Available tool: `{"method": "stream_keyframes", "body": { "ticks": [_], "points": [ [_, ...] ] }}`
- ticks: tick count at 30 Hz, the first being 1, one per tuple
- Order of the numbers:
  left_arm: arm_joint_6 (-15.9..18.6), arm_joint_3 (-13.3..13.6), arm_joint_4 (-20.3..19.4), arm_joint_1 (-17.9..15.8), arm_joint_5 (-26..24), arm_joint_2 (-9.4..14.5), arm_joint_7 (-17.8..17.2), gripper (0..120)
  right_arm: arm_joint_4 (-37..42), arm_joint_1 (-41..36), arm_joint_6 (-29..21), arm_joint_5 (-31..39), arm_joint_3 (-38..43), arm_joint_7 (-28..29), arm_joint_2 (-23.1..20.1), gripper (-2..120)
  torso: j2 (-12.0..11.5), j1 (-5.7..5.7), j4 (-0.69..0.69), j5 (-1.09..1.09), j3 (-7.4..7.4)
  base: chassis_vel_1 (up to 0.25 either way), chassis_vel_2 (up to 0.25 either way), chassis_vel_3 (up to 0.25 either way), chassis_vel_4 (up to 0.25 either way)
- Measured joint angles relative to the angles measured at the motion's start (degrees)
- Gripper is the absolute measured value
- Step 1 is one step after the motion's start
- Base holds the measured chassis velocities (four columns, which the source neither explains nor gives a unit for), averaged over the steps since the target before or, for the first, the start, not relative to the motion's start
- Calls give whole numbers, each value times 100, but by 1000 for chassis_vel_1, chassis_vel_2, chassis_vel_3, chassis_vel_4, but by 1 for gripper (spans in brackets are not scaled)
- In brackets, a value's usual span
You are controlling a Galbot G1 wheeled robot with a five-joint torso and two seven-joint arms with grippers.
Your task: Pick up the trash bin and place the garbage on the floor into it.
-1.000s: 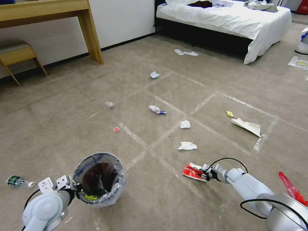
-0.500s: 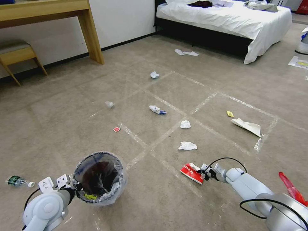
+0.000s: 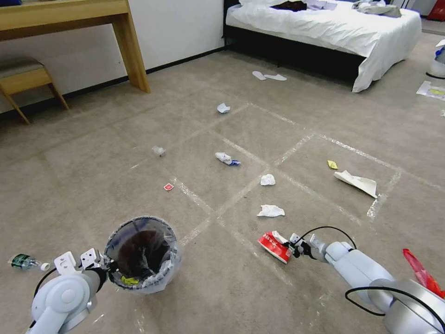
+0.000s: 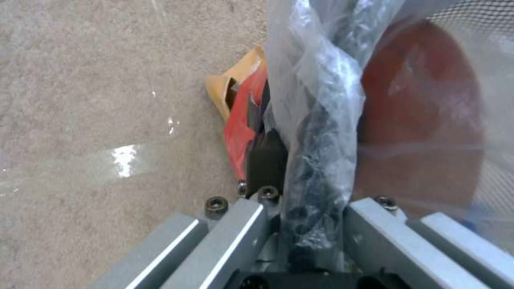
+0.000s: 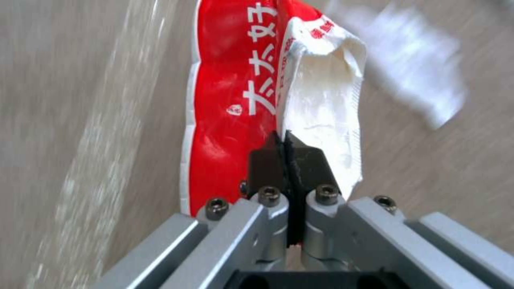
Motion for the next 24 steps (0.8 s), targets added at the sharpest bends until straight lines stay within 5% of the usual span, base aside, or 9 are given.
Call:
{"method": "stream_keyframes", "body": {
  "ticks": [10, 19, 24],
  "points": [
    [22, 21, -109, -71, -161, 64, -87, 0, 2815, -804, 68, 1102, 1619, 459, -1020, 0, 0, 0, 0, -1, -2, 0, 0, 0, 0],
    [23, 8, -112, -45, -161, 31, -89, 0, 4030, -1276, 156, 1655, 2465, 523, -1278, 0, 0, 0, -2, 0, -1, 0, 0, 0, 0],
    [21, -19, -179, -30, -237, 25, -91, 0, 4671, -1332, 616, 2031, 2895, 208, -1336, 0, 0, 0, 0, 0, -1, 0, 0, 0, 0]
  ]
}}
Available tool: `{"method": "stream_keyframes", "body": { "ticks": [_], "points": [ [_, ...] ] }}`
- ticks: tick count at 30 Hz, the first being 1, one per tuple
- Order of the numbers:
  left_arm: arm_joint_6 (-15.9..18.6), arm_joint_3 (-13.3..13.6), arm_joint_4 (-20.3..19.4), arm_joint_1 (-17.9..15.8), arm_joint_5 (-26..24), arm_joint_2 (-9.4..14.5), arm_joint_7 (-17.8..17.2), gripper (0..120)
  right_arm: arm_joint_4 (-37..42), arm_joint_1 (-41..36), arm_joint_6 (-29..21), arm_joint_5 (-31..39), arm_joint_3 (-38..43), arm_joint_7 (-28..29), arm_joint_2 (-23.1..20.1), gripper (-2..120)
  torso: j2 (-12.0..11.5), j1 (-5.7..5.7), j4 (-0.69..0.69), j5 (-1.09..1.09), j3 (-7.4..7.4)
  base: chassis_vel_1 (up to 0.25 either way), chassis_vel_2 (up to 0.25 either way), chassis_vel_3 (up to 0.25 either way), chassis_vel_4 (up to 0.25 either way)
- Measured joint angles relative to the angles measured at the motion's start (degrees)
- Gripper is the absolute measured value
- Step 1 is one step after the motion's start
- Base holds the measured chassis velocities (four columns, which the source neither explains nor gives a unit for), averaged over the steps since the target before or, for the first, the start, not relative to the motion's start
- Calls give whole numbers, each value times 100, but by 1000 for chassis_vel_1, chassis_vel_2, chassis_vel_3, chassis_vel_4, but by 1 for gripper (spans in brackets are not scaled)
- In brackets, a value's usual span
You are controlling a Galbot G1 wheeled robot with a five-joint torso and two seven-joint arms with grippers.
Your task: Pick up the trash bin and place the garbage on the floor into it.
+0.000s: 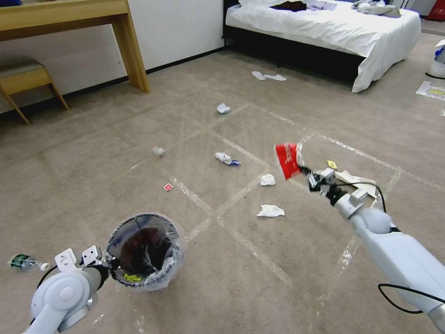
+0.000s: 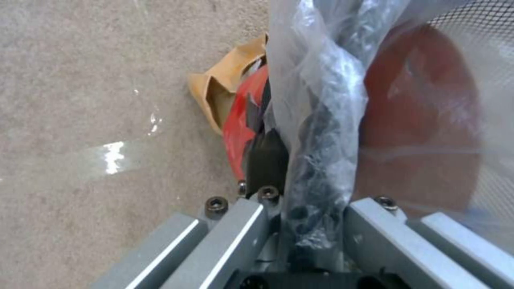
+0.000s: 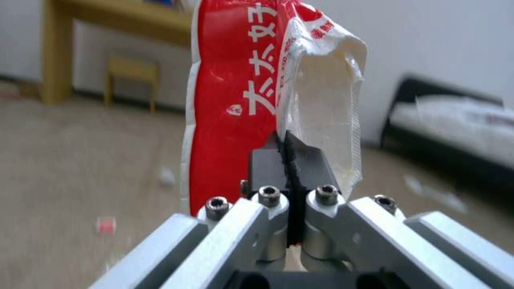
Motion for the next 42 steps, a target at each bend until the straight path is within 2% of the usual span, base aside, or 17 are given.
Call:
{"method": "stream_keyframes", "body": {
  "ticks": [6, 13, 21, 35, 42],
  "points": [
    [-9, -4, -39, -35, -59, -42, -3, 0, 791, 45, 129, 530, 236, -410, -136, 0, 0, 0, -1, -2, 0, 0, 0, 0, 0],
    [-10, 10, -66, -44, -79, -81, 8, 0, 1484, 194, 151, 831, 16, -758, -334, 0, 0, 0, -2, -1, 0, 0, 0, 0, 0],
    [-11, -6, -93, -30, -102, -92, 2, 0, 2009, 594, 156, 891, -687, -873, -389, 0, 0, 0, -1, -2, 0, 0, 0, 0, 0],
    [64, -1, -101, -23, -228, -205, -105, 0, 2397, 1326, 240, 602, -2748, -1098, -70, 0, 0, 0, 0, -2, 0, 0, 0, 0, 0],
    [80, 8, -131, -41, -285, -226, -157, 0, 2350, 1527, 254, 540, -3120, -1136, 19, 0, 0, 0, -1, -2, 0, 0, 0, 0, 0]
  ]
}}
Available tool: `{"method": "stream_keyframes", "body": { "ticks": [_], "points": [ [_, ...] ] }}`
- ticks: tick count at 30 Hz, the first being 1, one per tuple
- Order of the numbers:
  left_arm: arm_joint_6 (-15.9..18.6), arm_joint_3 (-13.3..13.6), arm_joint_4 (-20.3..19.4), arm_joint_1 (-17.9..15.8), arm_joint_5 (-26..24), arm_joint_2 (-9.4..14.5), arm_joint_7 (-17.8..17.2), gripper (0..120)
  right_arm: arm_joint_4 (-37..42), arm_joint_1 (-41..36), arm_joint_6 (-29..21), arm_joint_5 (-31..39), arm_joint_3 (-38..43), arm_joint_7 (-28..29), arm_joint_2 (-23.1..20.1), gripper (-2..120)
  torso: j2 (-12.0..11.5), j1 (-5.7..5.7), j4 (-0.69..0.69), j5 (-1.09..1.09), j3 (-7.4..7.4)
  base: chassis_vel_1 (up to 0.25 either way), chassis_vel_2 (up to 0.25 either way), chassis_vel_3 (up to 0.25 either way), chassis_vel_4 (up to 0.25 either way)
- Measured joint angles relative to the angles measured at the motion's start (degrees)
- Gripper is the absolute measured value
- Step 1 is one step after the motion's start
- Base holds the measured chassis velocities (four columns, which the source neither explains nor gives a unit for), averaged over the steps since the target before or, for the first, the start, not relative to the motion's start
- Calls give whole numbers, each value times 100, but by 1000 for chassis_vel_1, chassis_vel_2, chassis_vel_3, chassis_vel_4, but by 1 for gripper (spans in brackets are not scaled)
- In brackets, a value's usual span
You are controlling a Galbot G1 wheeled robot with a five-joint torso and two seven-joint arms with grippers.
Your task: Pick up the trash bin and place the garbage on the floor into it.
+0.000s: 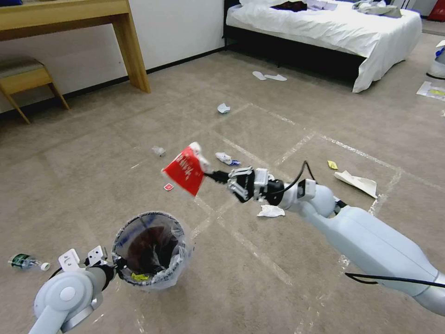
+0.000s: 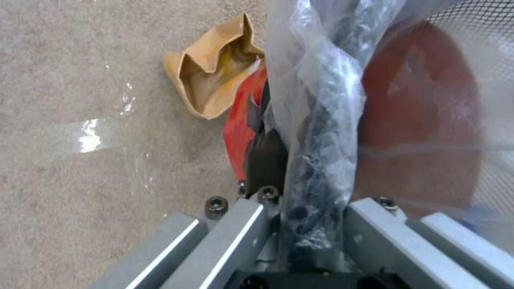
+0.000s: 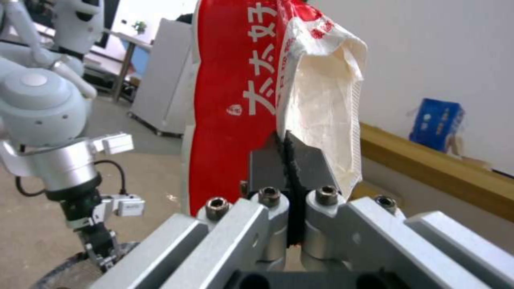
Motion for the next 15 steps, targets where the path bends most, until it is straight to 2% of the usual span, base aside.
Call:
{"method": "stream_keyframes", "body": {
  "ticks": [15],
  "points": [
    [2, 15, 29, -25, -63, 7, -26, 0, -354, 342, 49, -115, -564, -206, 290, 0, 0, 0, 0, 0, 0, 0, 0, 0, 0]
  ]
}}
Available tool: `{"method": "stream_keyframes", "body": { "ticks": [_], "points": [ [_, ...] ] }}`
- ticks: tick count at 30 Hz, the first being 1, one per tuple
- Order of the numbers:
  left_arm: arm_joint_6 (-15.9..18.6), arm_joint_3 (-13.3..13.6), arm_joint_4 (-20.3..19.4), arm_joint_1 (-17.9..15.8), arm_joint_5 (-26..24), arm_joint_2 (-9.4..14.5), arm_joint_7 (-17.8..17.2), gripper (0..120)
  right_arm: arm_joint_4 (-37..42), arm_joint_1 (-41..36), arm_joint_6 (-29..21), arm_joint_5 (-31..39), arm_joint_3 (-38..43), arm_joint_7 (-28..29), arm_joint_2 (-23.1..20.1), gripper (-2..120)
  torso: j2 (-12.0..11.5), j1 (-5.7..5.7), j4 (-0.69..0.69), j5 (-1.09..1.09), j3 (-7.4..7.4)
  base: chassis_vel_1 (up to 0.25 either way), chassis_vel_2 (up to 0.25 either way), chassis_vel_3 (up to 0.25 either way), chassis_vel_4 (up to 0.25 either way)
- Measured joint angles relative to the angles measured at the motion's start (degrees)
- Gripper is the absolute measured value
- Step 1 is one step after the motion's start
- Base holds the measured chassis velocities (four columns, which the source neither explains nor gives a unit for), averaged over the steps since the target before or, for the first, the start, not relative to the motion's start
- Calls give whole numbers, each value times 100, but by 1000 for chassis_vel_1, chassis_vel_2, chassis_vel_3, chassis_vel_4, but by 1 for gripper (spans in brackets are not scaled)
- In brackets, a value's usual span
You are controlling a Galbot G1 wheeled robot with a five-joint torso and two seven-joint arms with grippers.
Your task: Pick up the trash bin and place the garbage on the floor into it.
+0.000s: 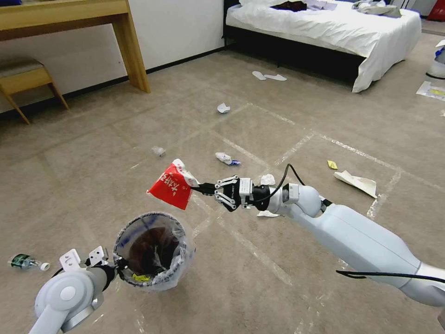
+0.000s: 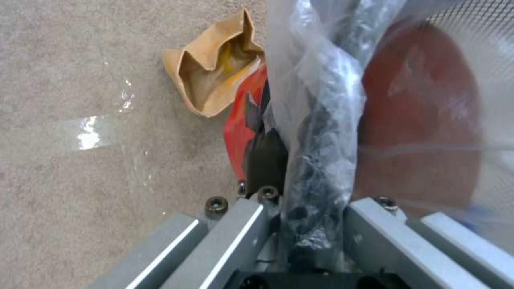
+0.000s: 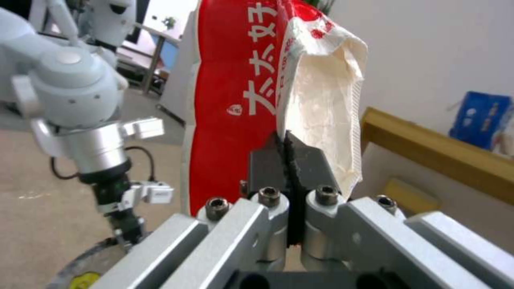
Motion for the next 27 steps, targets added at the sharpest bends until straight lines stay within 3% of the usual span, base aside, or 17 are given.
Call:
{"method": "stream_keyframes", "body": {
  "ticks": [9, 27],
  "points": [
    [-7, 3, 14, -20, 20, -17, 3, 0, -433, -80, 75, -76, -238, -324, 142, 0, 0, 0, 0, 1, 0, 0, 0, 0, 0],
    [-27, 97, 76, -104, -27, 36, -27, 0, -583, -316, 135, -313, -454, -513, 204, 0, 0, 0, 0, 1, 0, 0, 0, 0, 0]
  ]
}}
